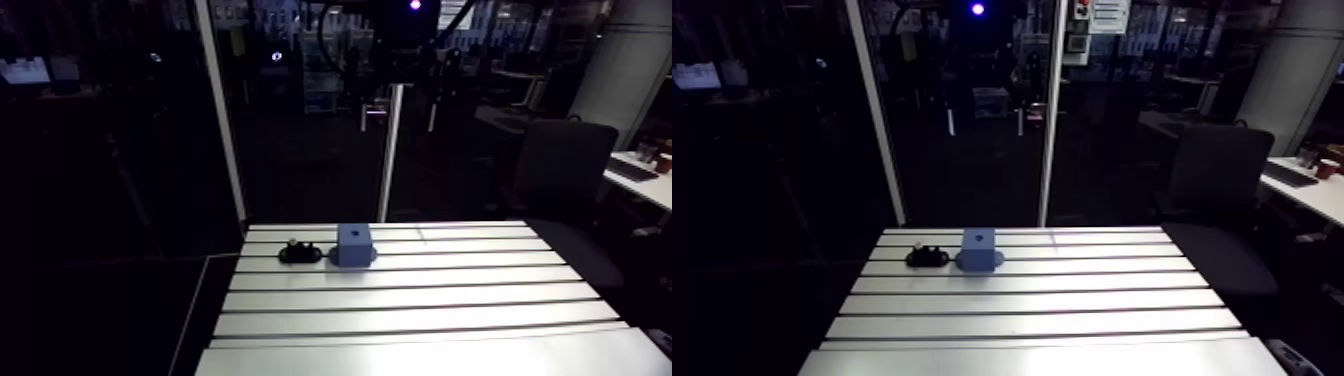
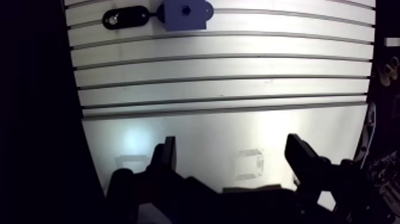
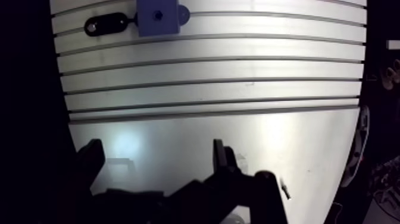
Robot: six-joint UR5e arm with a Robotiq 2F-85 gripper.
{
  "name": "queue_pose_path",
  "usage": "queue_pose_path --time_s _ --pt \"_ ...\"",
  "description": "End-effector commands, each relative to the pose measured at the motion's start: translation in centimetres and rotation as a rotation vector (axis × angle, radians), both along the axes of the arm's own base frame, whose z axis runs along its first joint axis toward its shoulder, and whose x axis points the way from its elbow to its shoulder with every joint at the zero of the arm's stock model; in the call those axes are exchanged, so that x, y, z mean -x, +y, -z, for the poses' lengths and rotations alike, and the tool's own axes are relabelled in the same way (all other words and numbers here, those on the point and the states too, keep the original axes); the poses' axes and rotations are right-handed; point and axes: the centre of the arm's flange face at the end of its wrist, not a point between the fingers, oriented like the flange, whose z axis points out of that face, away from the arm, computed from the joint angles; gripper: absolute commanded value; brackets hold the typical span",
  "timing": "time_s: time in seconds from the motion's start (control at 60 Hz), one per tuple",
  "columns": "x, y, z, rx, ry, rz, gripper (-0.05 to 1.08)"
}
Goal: Pick up the M10 bolt and insert it into the hex recess until seated.
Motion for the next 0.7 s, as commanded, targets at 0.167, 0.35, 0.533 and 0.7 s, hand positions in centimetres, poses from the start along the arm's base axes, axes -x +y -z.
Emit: queue_pose_path --time_s 0.167,0.35,0.533,0.7 --pt "0.66 0.97 0.57 0.018 0.102 -0.019 0.01" --pt "0.68 0.97 0.55 0.018 0.105 -0.017 0.01" --pt "0.7 0.96 0.52 0.019 0.107 -0.016 0.01" --pt "0.74 0.94 0.73 0.021 0.104 -0.013 0.01"
